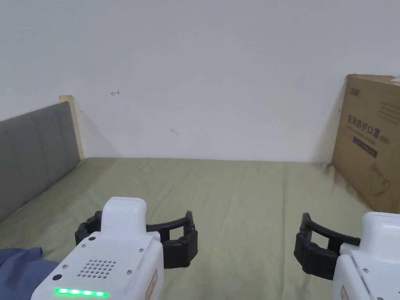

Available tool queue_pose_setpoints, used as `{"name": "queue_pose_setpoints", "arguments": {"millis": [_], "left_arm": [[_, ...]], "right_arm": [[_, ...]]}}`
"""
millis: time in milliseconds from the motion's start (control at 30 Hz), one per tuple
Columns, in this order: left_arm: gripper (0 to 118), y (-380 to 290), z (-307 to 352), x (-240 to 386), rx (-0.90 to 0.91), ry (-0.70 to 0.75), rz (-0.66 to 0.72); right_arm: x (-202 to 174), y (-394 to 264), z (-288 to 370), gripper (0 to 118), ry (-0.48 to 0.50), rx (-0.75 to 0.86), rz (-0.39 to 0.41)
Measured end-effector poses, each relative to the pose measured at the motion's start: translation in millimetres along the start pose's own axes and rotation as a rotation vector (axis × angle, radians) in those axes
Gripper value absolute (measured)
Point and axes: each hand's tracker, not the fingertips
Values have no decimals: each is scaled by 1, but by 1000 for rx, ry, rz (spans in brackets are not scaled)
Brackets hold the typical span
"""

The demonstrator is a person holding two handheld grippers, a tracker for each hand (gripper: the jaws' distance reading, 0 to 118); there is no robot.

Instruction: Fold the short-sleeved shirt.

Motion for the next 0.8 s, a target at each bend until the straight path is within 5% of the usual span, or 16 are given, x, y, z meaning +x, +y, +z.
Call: {"name": "queue_pose_setpoints", "arguments": {"millis": [433,467,500,533,567,633,800], "left_arm": [[117,-7,0,-2,18,-4,-41],[111,-7,0,-3,9,-10,-29],[90,-8,0,-5,6,-16,-17],[48,-10,1,-6,15,-18,-14],[0,-10,-1,-4,17,-11,-11],[0,-14,-9,-5,-16,67,-22],[0,-23,-9,-4,-22,-16,-8]], "right_arm": [[-7,-8,-2,118,24,-14,-19],[-7,-8,-2,117,26,-12,-20],[-7,-8,-2,113,26,-12,-17],[-7,-8,-2,104,26,-12,-12],[-8,-9,-1,71,26,-10,0],[-10,-11,-2,12,11,-11,14],[4,-16,-5,0,41,-51,-55]]}}
